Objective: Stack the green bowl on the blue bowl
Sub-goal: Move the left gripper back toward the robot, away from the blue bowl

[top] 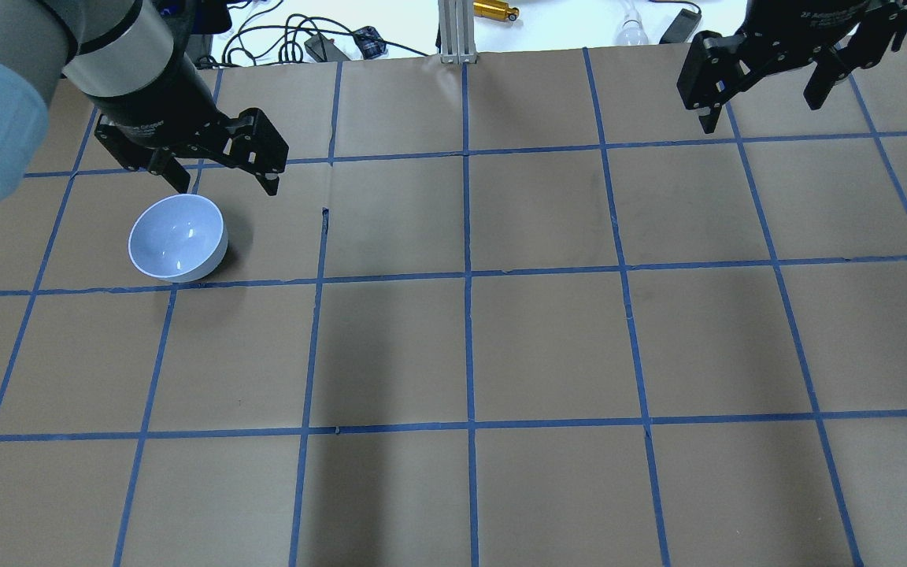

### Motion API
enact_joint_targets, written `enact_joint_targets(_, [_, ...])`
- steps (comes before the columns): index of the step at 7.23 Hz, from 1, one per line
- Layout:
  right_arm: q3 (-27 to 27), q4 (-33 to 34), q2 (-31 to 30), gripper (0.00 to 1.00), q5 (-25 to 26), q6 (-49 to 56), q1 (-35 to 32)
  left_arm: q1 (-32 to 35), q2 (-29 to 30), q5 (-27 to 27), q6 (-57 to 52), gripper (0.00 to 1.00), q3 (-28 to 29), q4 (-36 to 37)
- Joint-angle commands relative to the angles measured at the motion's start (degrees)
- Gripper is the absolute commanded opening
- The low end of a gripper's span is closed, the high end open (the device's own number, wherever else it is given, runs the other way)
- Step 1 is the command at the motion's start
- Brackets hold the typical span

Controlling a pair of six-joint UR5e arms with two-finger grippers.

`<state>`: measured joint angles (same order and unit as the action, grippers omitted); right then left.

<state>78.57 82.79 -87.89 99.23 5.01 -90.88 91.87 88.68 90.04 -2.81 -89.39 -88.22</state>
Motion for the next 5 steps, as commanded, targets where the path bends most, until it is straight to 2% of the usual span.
enact_joint_targets(1, [0.0, 0.0, 0.0, 1.00, 0.0, 0.0, 0.0, -0.7, -0.2, 0.5, -0.2, 1.00, -0.3, 0.1])
enact_joint_targets(2, [0.0, 0.0, 0.0, 1.00, 0.0, 0.0, 0.0, -2.8, -0.1, 0.6, -0.4, 1.00, -1.1, 0.0])
enact_joint_targets(5, [0.0, 0.0, 0.0, 1.00, 0.0, 0.0, 0.0, -12.0, -1.2, 0.9, -17.0, 1.00, -1.3, -3.5])
